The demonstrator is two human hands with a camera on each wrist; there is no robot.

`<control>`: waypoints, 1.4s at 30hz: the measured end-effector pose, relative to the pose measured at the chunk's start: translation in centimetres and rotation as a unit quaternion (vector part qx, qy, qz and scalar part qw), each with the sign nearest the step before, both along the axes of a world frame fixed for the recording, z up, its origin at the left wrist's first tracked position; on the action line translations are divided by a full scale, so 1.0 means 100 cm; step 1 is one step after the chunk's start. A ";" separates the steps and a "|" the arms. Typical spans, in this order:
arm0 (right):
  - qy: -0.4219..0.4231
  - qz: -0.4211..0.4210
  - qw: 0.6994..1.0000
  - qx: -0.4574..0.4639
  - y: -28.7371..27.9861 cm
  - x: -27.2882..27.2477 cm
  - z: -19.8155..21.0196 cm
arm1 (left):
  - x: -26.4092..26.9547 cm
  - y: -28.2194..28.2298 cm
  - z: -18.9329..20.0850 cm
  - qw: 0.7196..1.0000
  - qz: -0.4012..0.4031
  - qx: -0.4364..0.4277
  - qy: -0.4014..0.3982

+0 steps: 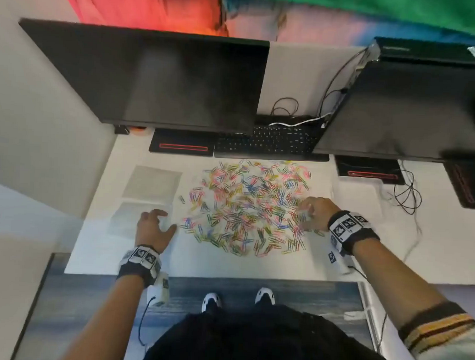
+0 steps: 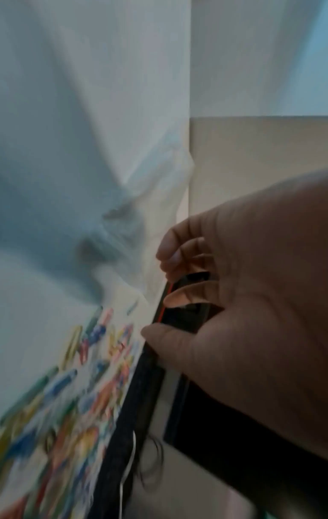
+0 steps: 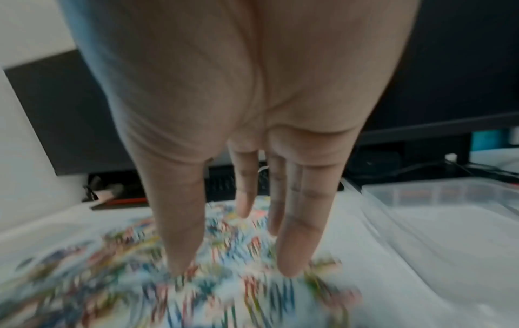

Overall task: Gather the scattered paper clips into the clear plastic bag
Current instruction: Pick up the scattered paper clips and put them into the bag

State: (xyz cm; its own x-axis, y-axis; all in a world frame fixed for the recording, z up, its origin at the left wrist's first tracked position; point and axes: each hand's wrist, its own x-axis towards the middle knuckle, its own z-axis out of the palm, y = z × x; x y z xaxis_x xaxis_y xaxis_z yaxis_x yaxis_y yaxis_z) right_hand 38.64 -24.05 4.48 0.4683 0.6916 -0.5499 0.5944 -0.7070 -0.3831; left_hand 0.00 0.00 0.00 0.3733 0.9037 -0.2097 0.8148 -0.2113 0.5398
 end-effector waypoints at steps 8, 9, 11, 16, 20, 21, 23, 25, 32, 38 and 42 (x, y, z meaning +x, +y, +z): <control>-0.022 -0.068 0.993 -0.098 -0.035 -0.008 -0.038 | -0.005 0.004 -0.010 0.994 0.060 -0.067 0.059; -0.016 -0.076 0.992 -0.096 -0.038 -0.009 -0.041 | -0.006 0.006 -0.011 0.994 0.061 -0.066 0.056; 0.002 -0.070 0.994 -0.079 -0.042 -0.014 -0.048 | -0.008 0.007 -0.009 0.994 0.064 -0.068 0.054; 0.004 -0.062 0.998 0.012 -0.041 -0.032 -0.060 | -0.012 0.006 0.015 0.992 0.089 -0.084 -0.023; -0.031 -0.063 0.994 0.088 -0.038 -0.040 -0.068 | 0.005 0.005 0.060 0.989 0.083 -0.046 -0.112; -0.043 -0.064 0.991 0.105 -0.037 -0.040 -0.069 | 0.012 0.005 0.073 0.989 0.070 -0.033 -0.124; -0.081 -0.066 0.985 0.136 -0.035 -0.040 -0.071 | 0.026 0.004 0.094 0.990 0.031 0.005 -0.134; -0.114 -0.058 0.979 0.160 -0.033 -0.041 -0.071 | 0.040 0.002 0.106 0.990 -0.028 0.054 -0.126; -0.123 -0.100 0.972 0.171 -0.031 -0.031 -0.072 | 0.086 -0.048 0.078 0.983 -0.172 0.012 -0.066; 0.123 -0.350 0.895 0.248 -0.027 -0.022 -0.047 | 0.111 -0.063 0.062 0.979 -0.170 -0.101 -0.044; 0.394 -0.361 0.781 0.324 0.001 -0.044 0.008 | 0.128 -0.065 0.065 0.975 -0.171 -0.132 -0.046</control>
State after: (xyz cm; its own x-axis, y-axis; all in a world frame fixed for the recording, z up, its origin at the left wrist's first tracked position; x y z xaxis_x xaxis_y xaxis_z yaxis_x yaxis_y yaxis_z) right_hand 34.20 -24.00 5.27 0.5575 0.6568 -0.5078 -0.4699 -0.2546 -0.8452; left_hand 12.80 -6.47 6.53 0.6721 0.6423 -0.3684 0.6659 -0.3066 0.6802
